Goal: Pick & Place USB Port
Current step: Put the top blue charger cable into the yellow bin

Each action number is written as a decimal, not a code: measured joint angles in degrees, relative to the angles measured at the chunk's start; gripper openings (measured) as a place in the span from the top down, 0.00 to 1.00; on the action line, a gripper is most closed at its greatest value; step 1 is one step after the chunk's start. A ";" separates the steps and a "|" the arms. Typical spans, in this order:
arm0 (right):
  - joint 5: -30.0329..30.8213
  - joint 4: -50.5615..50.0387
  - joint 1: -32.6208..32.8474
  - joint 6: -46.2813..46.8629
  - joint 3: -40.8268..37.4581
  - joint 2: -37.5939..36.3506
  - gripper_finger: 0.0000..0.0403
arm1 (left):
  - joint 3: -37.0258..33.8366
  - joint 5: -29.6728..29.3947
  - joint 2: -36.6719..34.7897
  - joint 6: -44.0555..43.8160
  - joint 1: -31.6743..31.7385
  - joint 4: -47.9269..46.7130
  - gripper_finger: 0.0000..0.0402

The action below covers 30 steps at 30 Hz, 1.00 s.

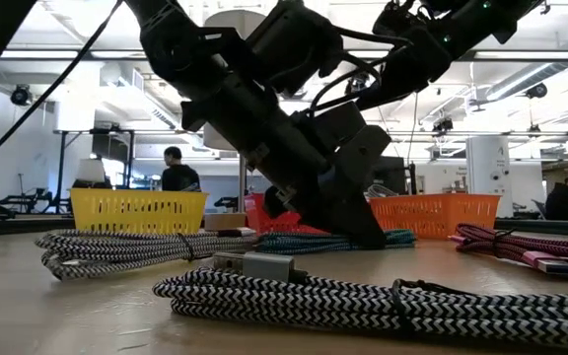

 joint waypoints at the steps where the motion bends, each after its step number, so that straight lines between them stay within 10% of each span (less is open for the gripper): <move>1: 0.00 0.00 0.00 0.00 0.00 0.00 0.67 | -0.01 0.11 0.00 -0.26 0.00 0.48 0.92; 18: 0.02 -0.15 0.00 0.15 0.00 0.02 0.67 | 1.87 -0.67 -9.98 -0.81 0.04 -10.76 0.96; 30: 0.02 -0.03 0.00 0.27 -0.09 0.49 0.67 | -1.95 -27.01 -29.48 -9.27 -2.73 -41.34 0.95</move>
